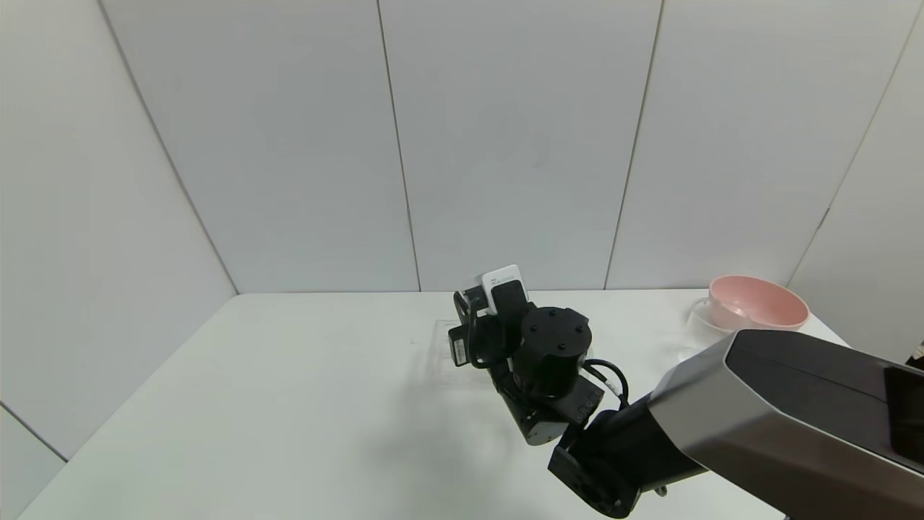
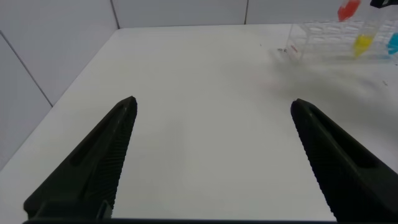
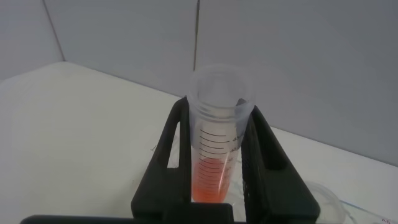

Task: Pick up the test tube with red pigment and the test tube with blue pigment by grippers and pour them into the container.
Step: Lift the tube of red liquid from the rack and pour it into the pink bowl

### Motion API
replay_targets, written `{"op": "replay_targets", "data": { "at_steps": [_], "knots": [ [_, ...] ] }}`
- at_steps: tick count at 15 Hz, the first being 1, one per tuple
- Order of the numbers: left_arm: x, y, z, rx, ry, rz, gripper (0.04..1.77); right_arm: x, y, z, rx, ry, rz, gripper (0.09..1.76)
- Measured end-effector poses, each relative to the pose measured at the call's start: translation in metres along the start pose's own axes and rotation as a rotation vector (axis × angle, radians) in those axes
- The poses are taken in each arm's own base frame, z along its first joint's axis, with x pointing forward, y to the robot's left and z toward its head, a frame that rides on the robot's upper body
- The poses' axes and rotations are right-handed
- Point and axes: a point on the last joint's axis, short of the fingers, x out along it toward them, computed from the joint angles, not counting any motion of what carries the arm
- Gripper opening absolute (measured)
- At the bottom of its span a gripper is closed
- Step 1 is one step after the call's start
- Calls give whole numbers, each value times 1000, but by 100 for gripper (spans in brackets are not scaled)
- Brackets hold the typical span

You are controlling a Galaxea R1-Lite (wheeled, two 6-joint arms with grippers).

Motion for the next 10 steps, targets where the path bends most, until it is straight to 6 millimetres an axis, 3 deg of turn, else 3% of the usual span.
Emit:
{"op": "replay_targets", "data": {
  "at_steps": [3, 6, 8, 10],
  "knots": [
    [0, 0, 0, 0, 0, 0, 176, -10, -3, 7, -3, 8, 31, 52],
    [0, 0, 0, 0, 0, 0, 176, -35, -13, 19, -15, 43, 142, 52],
    [0, 0, 0, 0, 0, 0, 176, -58, -30, 27, -24, 78, 229, 52],
    [0, 0, 0, 0, 0, 0, 176, -80, -60, 33, -28, 112, 303, 52]
  ]
}}
